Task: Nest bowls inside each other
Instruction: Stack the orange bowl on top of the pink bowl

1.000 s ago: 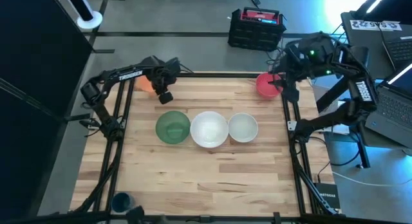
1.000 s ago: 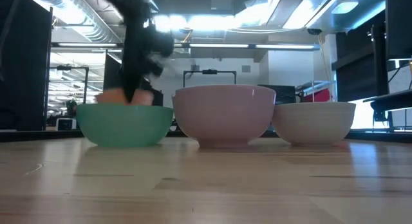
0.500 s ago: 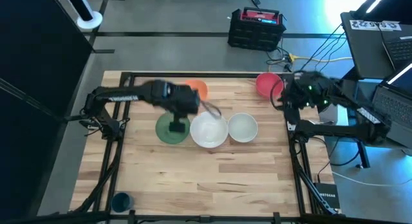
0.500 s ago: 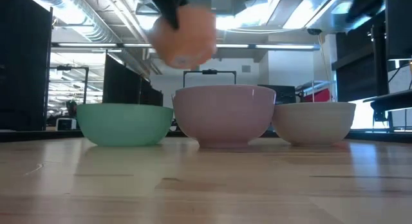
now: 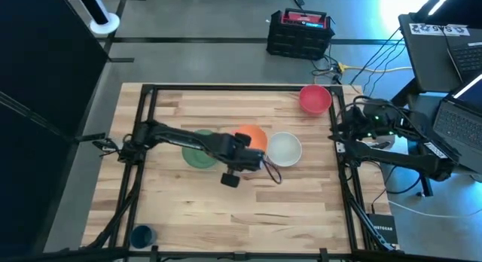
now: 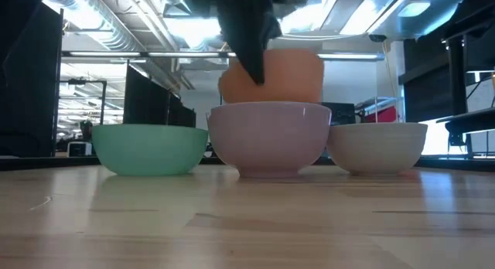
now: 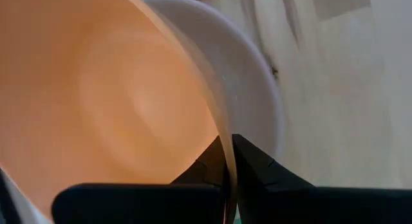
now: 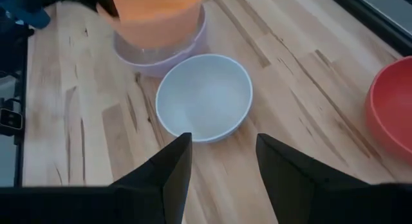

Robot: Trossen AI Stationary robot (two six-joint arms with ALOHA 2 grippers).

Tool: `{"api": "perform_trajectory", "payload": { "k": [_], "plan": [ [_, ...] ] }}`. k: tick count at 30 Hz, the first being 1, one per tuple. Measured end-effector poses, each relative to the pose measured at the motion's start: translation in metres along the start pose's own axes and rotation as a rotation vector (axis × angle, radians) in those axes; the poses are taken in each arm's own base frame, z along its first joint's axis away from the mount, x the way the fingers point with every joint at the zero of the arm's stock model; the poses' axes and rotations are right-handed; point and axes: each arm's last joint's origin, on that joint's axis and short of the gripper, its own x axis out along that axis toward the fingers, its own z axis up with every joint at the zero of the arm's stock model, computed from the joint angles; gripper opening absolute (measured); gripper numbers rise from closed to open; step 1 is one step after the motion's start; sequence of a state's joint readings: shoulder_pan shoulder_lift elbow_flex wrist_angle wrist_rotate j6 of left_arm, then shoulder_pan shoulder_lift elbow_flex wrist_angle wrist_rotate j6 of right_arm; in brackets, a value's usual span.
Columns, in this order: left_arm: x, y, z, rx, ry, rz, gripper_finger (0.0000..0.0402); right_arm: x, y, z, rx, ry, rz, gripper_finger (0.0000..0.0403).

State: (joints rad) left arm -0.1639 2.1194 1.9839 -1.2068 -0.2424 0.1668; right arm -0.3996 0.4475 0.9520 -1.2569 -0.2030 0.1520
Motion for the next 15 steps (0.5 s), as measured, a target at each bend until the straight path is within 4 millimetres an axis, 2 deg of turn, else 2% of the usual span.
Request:
{"api": "perform_trajectory", "payload": {
  "k": [7,11,15],
  "plan": [
    [0.012,-0.007,0.002,-0.001,0.040,-0.010,0.0000,-0.001,0.001,-0.001,-0.011,-0.003,0.019,0.0159],
    [0.014,-0.004,0.001,0.002,0.047,-0.011,0.0000,-0.001,0.001,-0.001,-0.025,-0.003,0.019,0.0159],
    [0.015,0.000,0.000,-0.005,0.053,-0.010,0.0018,-0.001,0.001,-0.001,-0.026,-0.004,0.019,0.0159]
  ]
}}
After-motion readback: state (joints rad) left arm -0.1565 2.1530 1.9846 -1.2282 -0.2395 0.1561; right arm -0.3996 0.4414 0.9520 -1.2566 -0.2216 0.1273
